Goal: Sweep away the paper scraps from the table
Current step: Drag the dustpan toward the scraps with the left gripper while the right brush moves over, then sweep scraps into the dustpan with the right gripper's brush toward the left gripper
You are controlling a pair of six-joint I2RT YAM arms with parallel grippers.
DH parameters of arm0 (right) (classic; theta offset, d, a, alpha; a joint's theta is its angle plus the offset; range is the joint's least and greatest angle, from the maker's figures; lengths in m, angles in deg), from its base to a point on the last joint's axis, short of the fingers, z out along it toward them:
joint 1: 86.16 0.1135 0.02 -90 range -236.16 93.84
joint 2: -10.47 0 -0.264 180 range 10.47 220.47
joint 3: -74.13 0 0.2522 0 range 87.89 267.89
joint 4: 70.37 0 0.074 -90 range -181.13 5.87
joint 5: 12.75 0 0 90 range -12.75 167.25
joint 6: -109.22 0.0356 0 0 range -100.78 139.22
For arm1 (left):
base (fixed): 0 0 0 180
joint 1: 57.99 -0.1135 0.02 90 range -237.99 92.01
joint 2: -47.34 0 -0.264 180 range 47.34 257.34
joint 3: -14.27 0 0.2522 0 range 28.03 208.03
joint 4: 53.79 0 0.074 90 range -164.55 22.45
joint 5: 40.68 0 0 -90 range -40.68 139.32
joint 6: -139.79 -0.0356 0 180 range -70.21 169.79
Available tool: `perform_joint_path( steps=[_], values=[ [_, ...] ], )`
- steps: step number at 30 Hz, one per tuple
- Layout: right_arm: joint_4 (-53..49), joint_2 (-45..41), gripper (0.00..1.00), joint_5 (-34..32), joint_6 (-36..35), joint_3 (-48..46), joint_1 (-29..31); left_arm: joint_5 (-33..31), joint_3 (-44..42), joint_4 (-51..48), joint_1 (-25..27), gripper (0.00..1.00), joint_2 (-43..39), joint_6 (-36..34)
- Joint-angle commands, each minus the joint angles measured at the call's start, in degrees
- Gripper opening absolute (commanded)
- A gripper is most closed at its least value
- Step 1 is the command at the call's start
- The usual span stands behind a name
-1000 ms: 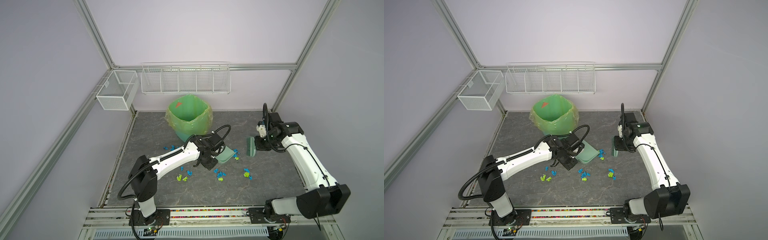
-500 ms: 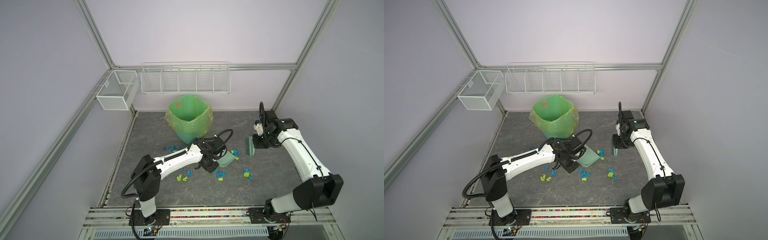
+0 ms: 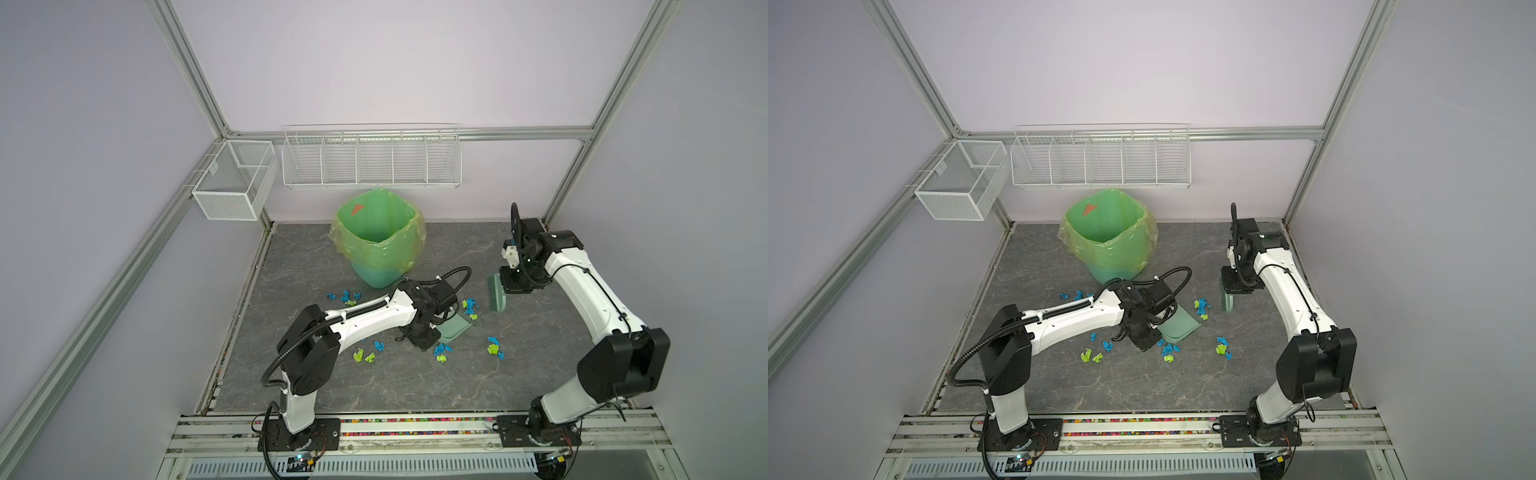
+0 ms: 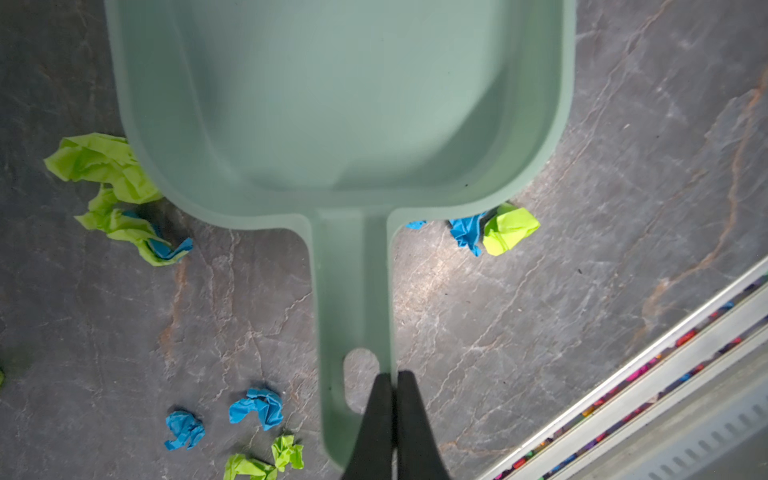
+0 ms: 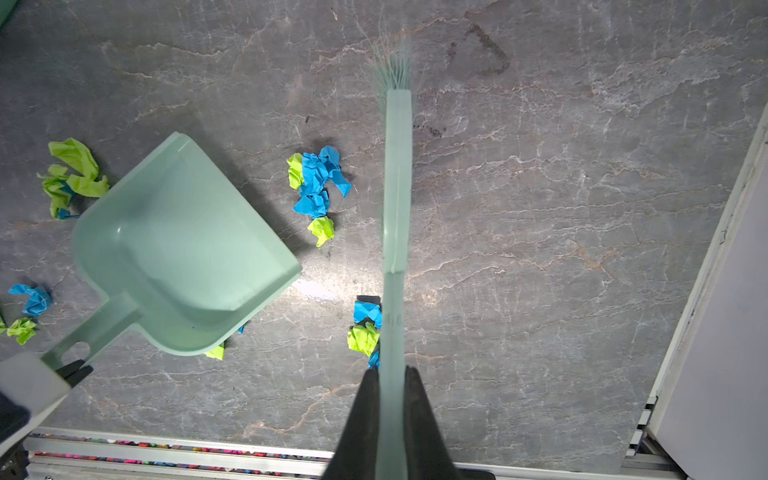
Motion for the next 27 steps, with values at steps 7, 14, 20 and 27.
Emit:
perform_joint_path(
  steps=[7,14,20,27],
  values=[
    [-0.74,3.40,0.07,-0.68,-1.73,3.09,1.76,0.80,5.56,-3.18,0.20,0.00,2.73,-0.71],
    [-1.31,6.30,0.07,0.04,-2.03,4.36,4.76,0.10,8.44,-5.11,0.24,0.00,5.06,-0.80],
    [-1.24,6.97,0.07,-0.31,-2.36,4.28,5.16,-1.29,9.65,-7.41,0.24,0.00,6.01,-1.68],
    [-0.89,7.22,0.07,0.05,-2.71,3.44,5.31,-3.37,11.13,-8.58,0.42,0.00,8.28,-2.35]
  ],
)
